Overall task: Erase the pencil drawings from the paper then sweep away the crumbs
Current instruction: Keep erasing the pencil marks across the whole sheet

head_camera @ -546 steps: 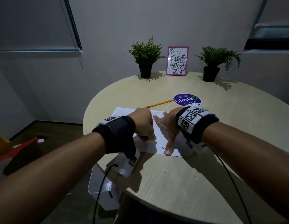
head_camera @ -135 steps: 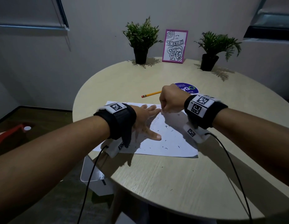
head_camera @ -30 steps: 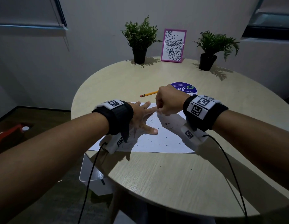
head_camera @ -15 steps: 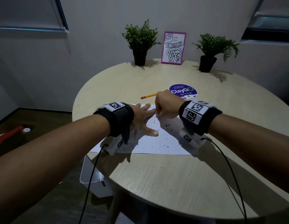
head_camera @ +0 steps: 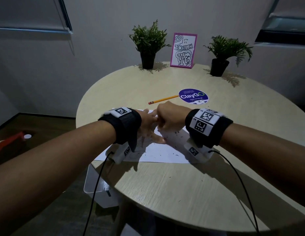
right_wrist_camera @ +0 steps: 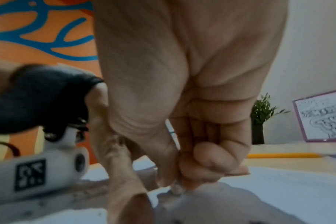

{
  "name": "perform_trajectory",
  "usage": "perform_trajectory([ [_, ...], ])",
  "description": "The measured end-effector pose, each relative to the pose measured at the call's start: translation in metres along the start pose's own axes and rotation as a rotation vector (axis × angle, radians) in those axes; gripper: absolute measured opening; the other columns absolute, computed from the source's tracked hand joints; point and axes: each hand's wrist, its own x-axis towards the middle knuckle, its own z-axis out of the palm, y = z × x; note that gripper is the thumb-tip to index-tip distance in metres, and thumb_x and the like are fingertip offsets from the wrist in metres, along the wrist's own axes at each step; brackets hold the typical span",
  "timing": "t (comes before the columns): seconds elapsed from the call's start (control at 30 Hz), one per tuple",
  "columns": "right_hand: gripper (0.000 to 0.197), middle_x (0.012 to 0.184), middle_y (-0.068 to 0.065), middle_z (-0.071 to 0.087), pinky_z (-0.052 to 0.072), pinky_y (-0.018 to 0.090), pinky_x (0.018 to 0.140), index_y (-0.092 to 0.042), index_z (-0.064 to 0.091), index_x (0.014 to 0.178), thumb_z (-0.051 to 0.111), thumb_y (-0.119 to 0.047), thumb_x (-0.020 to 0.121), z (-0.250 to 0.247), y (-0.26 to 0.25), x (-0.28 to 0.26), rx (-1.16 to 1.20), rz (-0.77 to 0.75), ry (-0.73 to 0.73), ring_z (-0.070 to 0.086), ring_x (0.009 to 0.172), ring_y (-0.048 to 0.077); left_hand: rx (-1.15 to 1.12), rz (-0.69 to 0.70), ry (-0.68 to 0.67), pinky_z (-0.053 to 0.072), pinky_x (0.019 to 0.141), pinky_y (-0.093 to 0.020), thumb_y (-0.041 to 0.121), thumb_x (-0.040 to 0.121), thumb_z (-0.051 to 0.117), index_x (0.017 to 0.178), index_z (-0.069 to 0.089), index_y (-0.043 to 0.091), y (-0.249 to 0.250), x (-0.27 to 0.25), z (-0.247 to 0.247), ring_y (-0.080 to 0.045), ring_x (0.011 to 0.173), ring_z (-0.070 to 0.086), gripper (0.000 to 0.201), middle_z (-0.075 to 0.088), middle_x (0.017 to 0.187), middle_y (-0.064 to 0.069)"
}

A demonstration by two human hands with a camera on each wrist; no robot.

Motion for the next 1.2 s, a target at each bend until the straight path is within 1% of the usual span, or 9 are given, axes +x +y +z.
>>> perform_trajectory([
  [0.07,0.026,0.072,0.005,0.061,0.050,0.032,0.058,-0.016,0.059,0.062,0.071,-0.026,0.083,0.002,-0.001,-0.003,0.008,-0.052,-0.036,0.055,0.063,0.016,-0.024,-0.003,0.004,0.022,0.117,-0.057,0.070,0.086,0.054,0.154,0.026,0.035,0.000,-0.001,0.000,-0.029,0.153,-0.006,0.081,0.002,0.166,0.007],
  [0.27,0.022,0.068,0.005,0.052,0.054,0.033,0.062,-0.002,0.065,0.088,0.071,-0.024,0.090,-0.007,0.021,0.005,0.015,0.111,0.112,0.060,0.067,0.025,-0.011,-0.022,-0.008,0.017,0.119,-0.059,0.077,0.084,0.048,0.155,-0.013,0.039,0.003,-0.002,-0.001,-0.030,0.153,-0.003,0.102,-0.015,0.166,0.004],
  [0.37,0.034,0.064,0.004,0.049,0.043,0.028,0.053,-0.013,0.049,0.062,0.069,-0.016,0.089,-0.003,0.005,0.000,-0.010,0.029,0.040,0.051,0.059,0.019,-0.016,-0.024,-0.011,0.019,0.118,-0.060,0.076,0.083,0.051,0.157,0.002,0.037,0.001,0.000,-0.001,-0.031,0.153,-0.002,0.097,-0.009,0.166,0.004],
  [0.47,0.025,0.069,0.004,0.061,0.047,0.029,0.055,-0.015,0.060,0.063,0.073,-0.022,0.083,0.000,-0.005,-0.005,0.016,-0.060,-0.028,0.057,0.062,0.017,-0.038,-0.068,0.026,0.033,0.113,-0.053,0.074,0.079,0.060,0.152,0.024,0.035,-0.004,0.005,0.002,-0.031,0.149,0.020,0.091,0.013,0.163,-0.003],
  [0.57,0.026,0.058,0.001,0.053,0.042,0.028,0.054,-0.011,0.062,0.065,0.075,-0.025,0.083,-0.005,0.007,0.003,0.013,0.006,0.015,0.051,0.055,0.015,-0.005,-0.024,0.037,0.025,0.116,-0.057,0.077,0.082,0.052,0.156,0.007,0.039,-0.001,0.003,0.003,-0.031,0.152,0.009,0.095,-0.002,0.166,0.003],
  [0.67,0.026,0.067,0.000,0.049,0.051,0.031,0.062,-0.011,0.057,0.077,0.075,-0.028,0.085,-0.009,0.020,0.007,0.036,0.108,0.114,0.054,0.065,0.019,0.003,-0.018,0.013,0.018,0.117,-0.059,0.078,0.082,0.048,0.156,-0.007,0.042,0.003,0.000,0.001,-0.031,0.153,0.000,0.098,-0.011,0.166,0.004],
  [0.9,0.029,0.063,0.009,0.064,0.041,0.026,0.050,-0.011,0.068,0.059,0.075,-0.029,0.081,-0.006,-0.001,-0.003,0.015,-0.035,-0.045,0.058,0.059,0.018,-0.003,-0.006,0.017,0.021,0.117,-0.057,0.067,0.088,0.056,0.156,0.017,0.036,-0.002,0.004,0.000,-0.031,0.153,-0.003,0.085,-0.002,0.166,0.008],
  [1.03,0.026,0.061,0.003,0.055,0.046,0.029,0.054,-0.004,0.072,0.077,0.079,-0.029,0.081,-0.011,0.016,0.006,0.048,0.073,0.105,0.049,0.057,0.010,-0.025,-0.009,0.017,0.015,0.119,-0.059,0.076,0.084,0.049,0.156,-0.003,0.042,0.003,-0.001,0.000,-0.033,0.153,-0.002,0.096,-0.012,0.166,0.003],
  [1.2,0.038,0.063,0.005,0.046,0.038,0.027,0.053,-0.015,0.049,0.058,0.076,-0.025,0.083,-0.002,0.002,0.001,0.030,0.027,0.037,0.047,0.059,0.014,-0.006,-0.012,0.020,0.017,0.119,-0.056,0.070,0.087,0.054,0.157,0.009,0.037,0.002,-0.002,-0.001,-0.032,0.153,-0.002,0.090,-0.007,0.167,0.006],
])
